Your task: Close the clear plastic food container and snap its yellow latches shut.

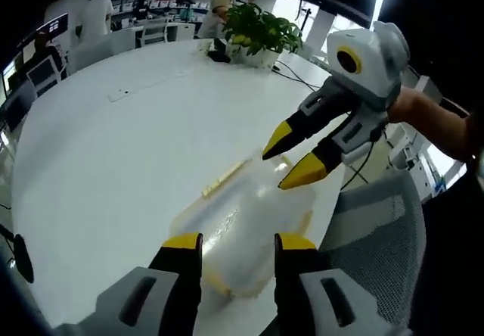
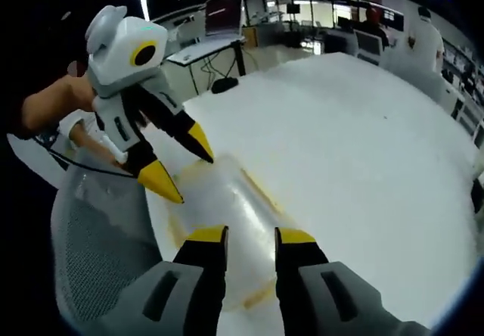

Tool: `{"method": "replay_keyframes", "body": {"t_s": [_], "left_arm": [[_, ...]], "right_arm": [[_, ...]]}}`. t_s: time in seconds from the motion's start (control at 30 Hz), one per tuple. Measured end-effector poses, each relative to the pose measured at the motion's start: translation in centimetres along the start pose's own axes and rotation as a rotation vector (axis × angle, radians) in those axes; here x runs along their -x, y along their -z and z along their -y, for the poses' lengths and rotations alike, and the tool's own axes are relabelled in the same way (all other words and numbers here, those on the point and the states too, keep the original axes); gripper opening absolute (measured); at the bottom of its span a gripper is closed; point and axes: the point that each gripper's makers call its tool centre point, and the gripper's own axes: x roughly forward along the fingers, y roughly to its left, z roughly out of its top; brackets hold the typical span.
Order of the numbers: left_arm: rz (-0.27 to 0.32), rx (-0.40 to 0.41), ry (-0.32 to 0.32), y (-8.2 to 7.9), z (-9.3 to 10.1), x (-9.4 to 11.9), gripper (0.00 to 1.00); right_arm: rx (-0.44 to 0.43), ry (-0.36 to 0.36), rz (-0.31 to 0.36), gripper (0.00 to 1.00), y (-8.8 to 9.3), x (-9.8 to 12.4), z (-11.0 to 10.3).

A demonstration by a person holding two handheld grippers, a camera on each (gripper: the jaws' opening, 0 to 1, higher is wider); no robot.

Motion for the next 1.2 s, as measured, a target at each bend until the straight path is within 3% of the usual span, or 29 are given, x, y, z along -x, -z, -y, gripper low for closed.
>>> {"method": "replay_keyframes", "body": {"t_s": [0.3, 0.67, 0.97, 1.2], "left_arm": [[-0.008, -0.076, 0.051, -0.2, 1.7, -1.1, 0.32], [-0.016, -0.147, 0.092, 0.2, 3.1, -1.7, 0.32], [0.0, -0.25, 0.071, 0.7, 3.7, -1.6, 0.36], [-0.003, -0.395, 0.032, 1.2, 3.9, -1.9, 0.39]], "right_arm": [[0.13, -0.047, -0.019, 0.2, -0.5, -1.2, -0.4], [0.187, -0.081, -0.038, 0.27, -0.8, -1.8, 0.2], [0.221, -0.161, -0.078, 0.36, -0.8, -2.5, 0.7], [0.261, -0.234, -0.138, 0.38, -0.7, -3.0, 0.7]]}}
